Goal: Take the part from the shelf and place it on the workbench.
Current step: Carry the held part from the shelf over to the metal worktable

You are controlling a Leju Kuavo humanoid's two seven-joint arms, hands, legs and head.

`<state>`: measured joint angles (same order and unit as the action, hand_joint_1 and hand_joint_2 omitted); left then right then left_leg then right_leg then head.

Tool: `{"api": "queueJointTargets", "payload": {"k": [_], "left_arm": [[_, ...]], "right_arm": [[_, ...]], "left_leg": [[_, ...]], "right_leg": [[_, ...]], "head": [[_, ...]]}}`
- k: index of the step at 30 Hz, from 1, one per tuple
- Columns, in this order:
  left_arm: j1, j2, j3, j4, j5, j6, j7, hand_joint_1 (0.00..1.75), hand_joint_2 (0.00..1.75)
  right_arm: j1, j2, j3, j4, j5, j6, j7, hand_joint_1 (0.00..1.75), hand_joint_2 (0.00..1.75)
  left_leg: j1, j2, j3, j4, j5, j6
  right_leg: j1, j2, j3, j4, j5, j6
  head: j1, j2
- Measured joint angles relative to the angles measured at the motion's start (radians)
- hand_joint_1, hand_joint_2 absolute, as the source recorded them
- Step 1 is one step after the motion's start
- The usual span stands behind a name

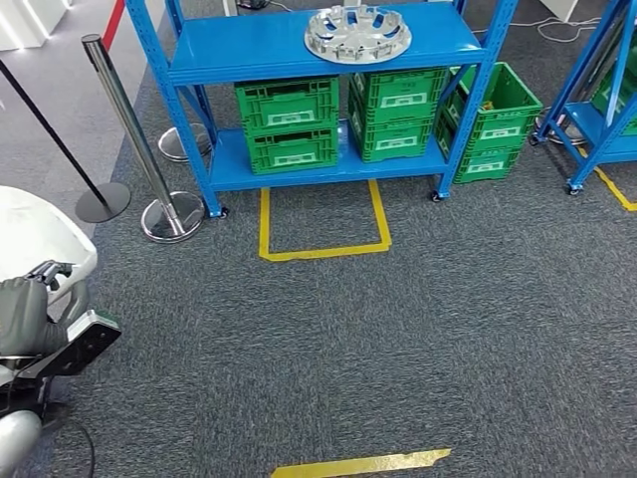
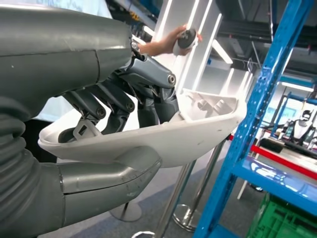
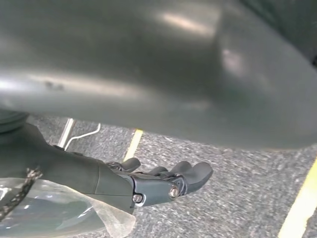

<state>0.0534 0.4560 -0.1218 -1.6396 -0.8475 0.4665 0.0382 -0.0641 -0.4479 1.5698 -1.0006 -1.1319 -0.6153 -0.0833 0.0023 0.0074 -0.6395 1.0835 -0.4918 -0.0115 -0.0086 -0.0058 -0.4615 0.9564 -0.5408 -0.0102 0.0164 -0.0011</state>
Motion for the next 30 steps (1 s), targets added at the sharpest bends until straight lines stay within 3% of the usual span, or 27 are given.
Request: {"api": "queueJointTargets", "payload": {"k": [2, 3, 4, 5, 7, 9, 12, 14, 15, 17, 18, 19, 20, 21, 23, 25, 28, 30], "left_arm": [[0.001, 0.0, 0.002, 0.0, 0.0, 0.0, 0.0, 1.75, 1.75], [0.003, -0.001, 0.002, 0.0, 0.0, 0.0, 0.0, 1.75, 1.75], [0.005, -0.001, 0.002, 0.0, 0.0, 0.001, 0.0, 1.75, 1.75], [0.007, -0.002, 0.002, 0.0, 0.0, 0.001, 0.0, 1.75, 1.75], [0.008, -0.001, 0.003, 0.0, 0.0, 0.001, 0.0, 1.75, 1.75], [0.009, -0.001, 0.005, -0.001, 0.0, 0.001, 0.0, 1.75, 1.75], [0.011, 0.001, 0.006, -0.002, 0.0, 0.002, 0.0, 1.75, 1.75], [0.012, 0.001, 0.007, -0.004, 0.0, 0.002, 0.0, 1.75, 1.75], [0.012, 0.001, 0.007, -0.005, 0.0, 0.002, 0.0, 1.75, 1.75], [0.013, 0.0, 0.007, -0.006, 0.0, 0.003, 0.0, 1.75, 1.75], [0.014, -0.001, 0.007, -0.006, 0.0, 0.003, 0.0, 1.75, 1.75], [0.015, -0.001, 0.007, -0.006, 0.0, 0.003, 0.0, 1.75, 1.75], [0.016, -0.002, 0.007, -0.006, 0.0, 0.003, 0.0, 1.75, 1.75], [0.017, -0.002, 0.007, -0.006, 0.0, 0.003, 0.001, 1.75, 1.75], [0.017, -0.002, 0.007, -0.007, 0.0, 0.003, 0.001, 1.75, 1.75], [0.017, -0.002, 0.008, -0.007, -0.001, 0.003, 0.001, 1.75, 1.75], [0.019, 0.0, 0.008, -0.008, -0.001, 0.003, 0.003, 1.75, 1.75], [0.021, 0.004, 0.01, -0.009, -0.001, 0.002, 0.004, 1.75, 1.75]], "right_arm": [[0.0, 0.0, 0.0, 0.0, 0.005, 0.0, 0.002, 0.0, 0.0], [0.0, 0.0, 0.0, 0.0, 0.008, 0.0, 0.003, 0.0, 0.0], [0.0, 0.0, 0.0, 0.0, 0.01, 0.0, 0.005, 0.0, 0.0], [0.001, 0.0, 0.0, 0.0, 0.013, 0.0, 0.006, 0.0, 0.0], [0.0, 0.0, 0.0, 0.0, 0.016, 0.0, 0.008, 0.0, 0.0], [-0.002, 0.0, 0.0, -0.001, 0.018, 0.0, 0.009, 0.0, 0.0], [-0.002, 0.0, 0.0, -0.002, 0.021, -0.001, 0.01, 0.0, 0.0], [-0.001, 0.0, 0.0, -0.002, 0.023, -0.001, 0.011, 0.0, 0.0], [-0.001, -0.001, 0.0, -0.002, 0.025, -0.001, 0.013, 0.0, 0.0], [-0.002, -0.001, 0.0, -0.003, 0.027, -0.001, 0.015, 0.0, 0.0], [-0.001, -0.001, 0.0, -0.003, 0.027, -0.001, 0.016, 0.0, 0.0], [0.0, -0.001, 0.0, -0.003, 0.028, -0.001, 0.016, 0.0, 0.0], [0.001, -0.001, 0.0, -0.003, 0.028, -0.001, 0.017, 0.0, 0.0], [0.001, -0.001, 0.0, -0.003, 0.028, -0.001, 0.017, 0.0, 0.0], [0.0, -0.001, 0.0, -0.003, 0.028, -0.001, 0.017, 0.0, 0.0], [-0.002, -0.001, 0.0, -0.003, 0.028, -0.001, 0.018, 0.0, 0.0], [0.002, -0.001, -0.001, -0.005, 0.023, 0.0, 0.017, 0.0, 0.0], [0.004, -0.001, -0.001, -0.006, 0.02, 0.0, 0.016, 0.0, 0.0]], "left_leg": [[0.002, 0.0, -0.039, 0.132, -0.084, -0.008], [0.003, 0.0, -0.051, 0.186, -0.103, -0.009], [0.004, 0.0, -0.048, 0.209, -0.102, -0.009], [0.004, 0.0, -0.028, 0.19, -0.081, -0.008], [0.004, -0.001, 0.048, 0.066, -0.021, 0.0], [0.0, -0.003, 0.101, -0.039, 0.007, 0.01], [-0.001, -0.003, 0.107, -0.074, 0.005, 0.024], [0.004, -0.001, 0.103, -0.083, 0.008, 0.035], [0.007, 0.0, 0.1, -0.085, 0.012, 0.04], [0.005, 0.0, 0.091, -0.085, 0.017, 0.046], [0.004, 0.0, 0.087, -0.084, 0.02, 0.047], [0.003, 0.001, 0.084, -0.084, 0.022, 0.048], [0.002, 0.001, 0.082, -0.083, 0.024, 0.048], [0.002, 0.0, 0.082, -0.083, 0.025, 0.047], [-0.001, 0.0, 0.081, -0.082, 0.027, 0.044], [-0.005, -0.001, 0.075, -0.078, 0.033, 0.035], [-0.004, -0.002, 0.066, -0.074, 0.036, 0.019], [-0.002, -0.003, 0.048, -0.027, -0.003, 0.007]], "right_leg": [[0.002, -0.001, -0.01, 0.002, 0.012, -0.005], [0.003, -0.001, -0.016, 0.004, 0.018, -0.005], [0.004, -0.001, -0.021, 0.008, 0.022, -0.005], [0.005, -0.001, -0.027, 0.011, 0.025, -0.004], [0.006, 0.0, -0.034, 0.02, 0.025, -0.002], [0.009, 0.001, -0.043, 0.027, 0.025, 0.004], [0.011, 0.002, -0.058, 0.031, 0.031, 0.021], [0.012, 0.003, -0.078, 0.059, 0.009, 0.031], [0.011, 0.004, -0.1, 0.103, -0.019, 0.036], [0.008, 0.005, -0.164, 0.241, -0.086, 0.043], [0.007, 0.004, -0.193, 0.302, -0.106, 0.045], [0.007, 0.004, -0.206, 0.332, -0.108, 0.046], [0.007, 0.004, -0.198, 0.32, -0.091, 0.045], [0.007, 0.005, -0.171, 0.269, -0.057, 0.043], [0.009, 0.005, -0.093, 0.118, 0.006, 0.034], [0.011, 0.005, -0.051, 0.036, 0.025, 0.026], [0.011, 0.005, -0.051, 0.026, 0.032, 0.013], [0.007, 0.004, -0.054, 0.02, 0.042, 0.001]], "head": [[-0.002, 0.0], [-0.002, 0.0], [-0.002, 0.0], [-0.002, 0.0], [-0.002, 0.0], [-0.001, 0.0], [-0.001, 0.0], [0.001, 0.0], [0.002, 0.0], [0.004, 0.0], [0.004, 0.0], [0.004, 0.0], [0.004, 0.0], [0.004, 0.0], [0.004, 0.0], [0.003, 0.0], [0.003, 0.0], [0.0, 0.0]]}}
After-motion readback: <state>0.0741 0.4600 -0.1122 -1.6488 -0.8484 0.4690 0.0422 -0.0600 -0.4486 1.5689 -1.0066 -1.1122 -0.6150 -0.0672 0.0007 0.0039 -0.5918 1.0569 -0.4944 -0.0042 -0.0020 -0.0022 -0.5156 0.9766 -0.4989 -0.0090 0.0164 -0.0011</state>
